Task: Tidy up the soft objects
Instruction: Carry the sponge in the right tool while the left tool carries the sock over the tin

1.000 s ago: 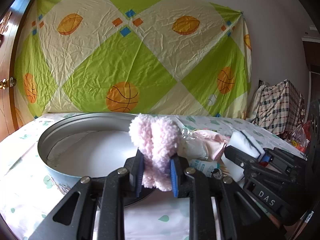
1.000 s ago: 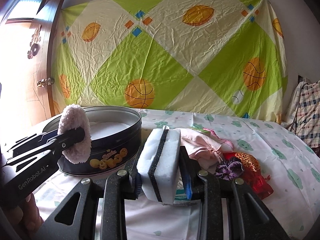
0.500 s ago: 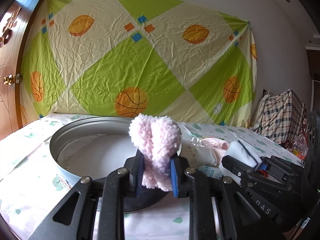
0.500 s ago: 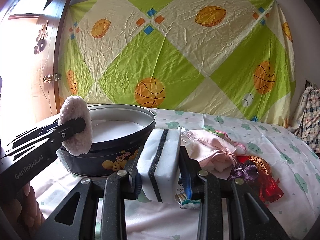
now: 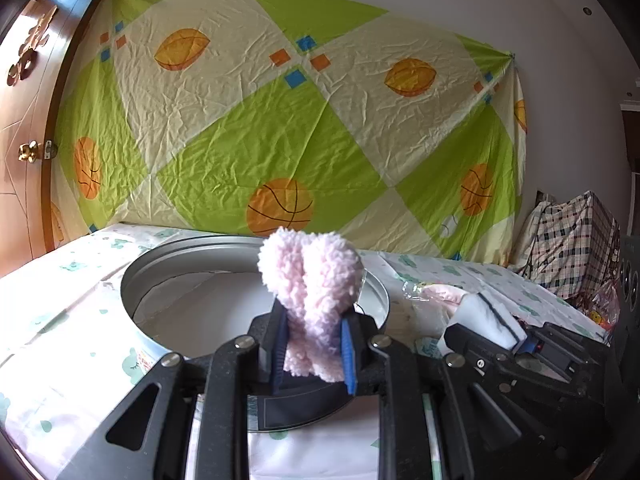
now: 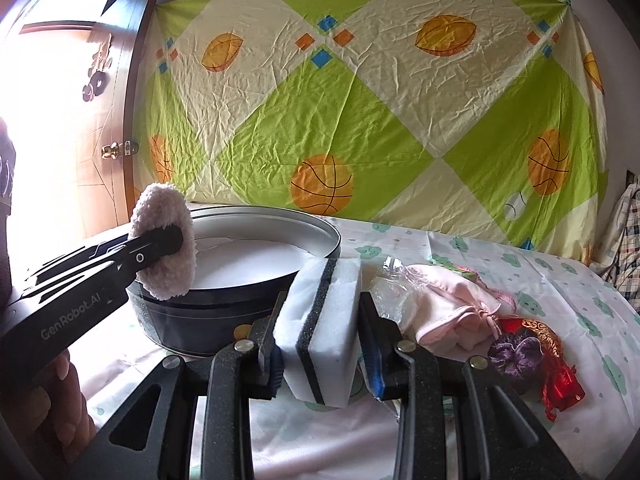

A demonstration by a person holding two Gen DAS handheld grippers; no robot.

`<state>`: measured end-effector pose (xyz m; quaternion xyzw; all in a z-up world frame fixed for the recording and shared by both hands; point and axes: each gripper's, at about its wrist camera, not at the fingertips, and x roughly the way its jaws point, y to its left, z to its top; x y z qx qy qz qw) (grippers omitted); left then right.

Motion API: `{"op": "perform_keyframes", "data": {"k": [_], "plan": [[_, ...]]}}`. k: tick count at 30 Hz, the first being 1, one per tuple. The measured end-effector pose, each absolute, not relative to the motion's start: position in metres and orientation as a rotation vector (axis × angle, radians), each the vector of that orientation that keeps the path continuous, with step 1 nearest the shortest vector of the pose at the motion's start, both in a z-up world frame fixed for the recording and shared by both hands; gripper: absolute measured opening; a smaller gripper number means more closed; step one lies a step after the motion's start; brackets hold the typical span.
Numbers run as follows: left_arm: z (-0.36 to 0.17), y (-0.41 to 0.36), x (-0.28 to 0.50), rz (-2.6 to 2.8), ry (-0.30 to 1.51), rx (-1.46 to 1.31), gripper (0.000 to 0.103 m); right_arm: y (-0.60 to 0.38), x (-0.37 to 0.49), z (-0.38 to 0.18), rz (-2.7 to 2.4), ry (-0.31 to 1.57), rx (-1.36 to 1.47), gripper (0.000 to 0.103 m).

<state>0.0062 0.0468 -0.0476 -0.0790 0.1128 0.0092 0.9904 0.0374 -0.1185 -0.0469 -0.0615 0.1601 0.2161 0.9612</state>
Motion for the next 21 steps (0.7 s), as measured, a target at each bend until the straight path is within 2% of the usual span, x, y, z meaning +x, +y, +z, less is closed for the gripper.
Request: {"op": "perform_keyframes", "data": {"k": [21], "plan": [[-0.05, 0.075, 0.002, 0.079, 0.225, -0.187, 0.021, -0.098, 0.034, -0.045, 0.515, 0.323, -0.134, 0.035]]}}
